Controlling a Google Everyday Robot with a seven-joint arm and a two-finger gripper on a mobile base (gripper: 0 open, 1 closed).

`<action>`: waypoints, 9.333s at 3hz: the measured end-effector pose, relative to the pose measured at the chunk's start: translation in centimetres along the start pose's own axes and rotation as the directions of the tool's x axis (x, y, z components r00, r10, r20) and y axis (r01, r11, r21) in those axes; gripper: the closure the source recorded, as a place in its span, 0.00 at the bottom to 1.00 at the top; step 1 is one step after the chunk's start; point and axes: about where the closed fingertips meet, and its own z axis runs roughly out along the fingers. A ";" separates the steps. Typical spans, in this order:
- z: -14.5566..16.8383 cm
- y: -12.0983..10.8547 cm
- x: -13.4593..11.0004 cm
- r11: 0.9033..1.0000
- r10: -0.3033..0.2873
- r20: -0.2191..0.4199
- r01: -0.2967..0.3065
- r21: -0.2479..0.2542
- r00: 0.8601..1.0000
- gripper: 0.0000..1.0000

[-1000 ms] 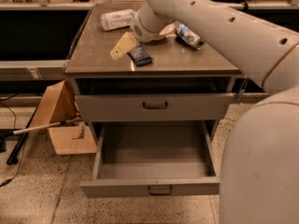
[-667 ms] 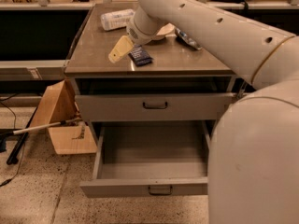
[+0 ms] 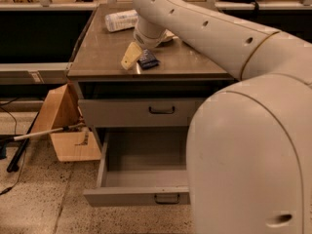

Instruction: Place rxbar blueberry into middle drawer

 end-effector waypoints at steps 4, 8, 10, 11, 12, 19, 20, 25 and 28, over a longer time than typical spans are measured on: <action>1.5 -2.0 1.2 0.989 0.050 -0.070 -0.059 -0.138 0.996 0.00; 1.2 0.2 2.7 0.982 0.031 -0.097 -0.049 -0.184 0.995 0.18; 1.2 0.2 2.7 0.982 0.031 -0.097 -0.049 -0.184 0.995 0.66; 1.2 0.2 2.7 0.982 0.031 -0.097 -0.049 -0.184 0.995 0.90; 1.2 0.2 2.7 0.982 0.031 -0.097 -0.049 -0.184 0.995 1.00; -8.5 -0.6 4.2 0.908 -0.249 0.234 0.311 -0.282 0.940 1.00; -9.1 0.2 5.9 0.857 -0.334 0.338 0.433 -0.280 0.880 1.00; -9.2 3.6 12.1 0.782 -0.408 0.436 0.554 -0.286 0.802 1.00; -10.9 7.9 18.4 0.876 -0.389 0.310 0.453 -0.167 0.867 1.00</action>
Offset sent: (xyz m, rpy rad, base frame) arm 0.0126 -0.0193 -0.0018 0.0844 0.1312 -0.0032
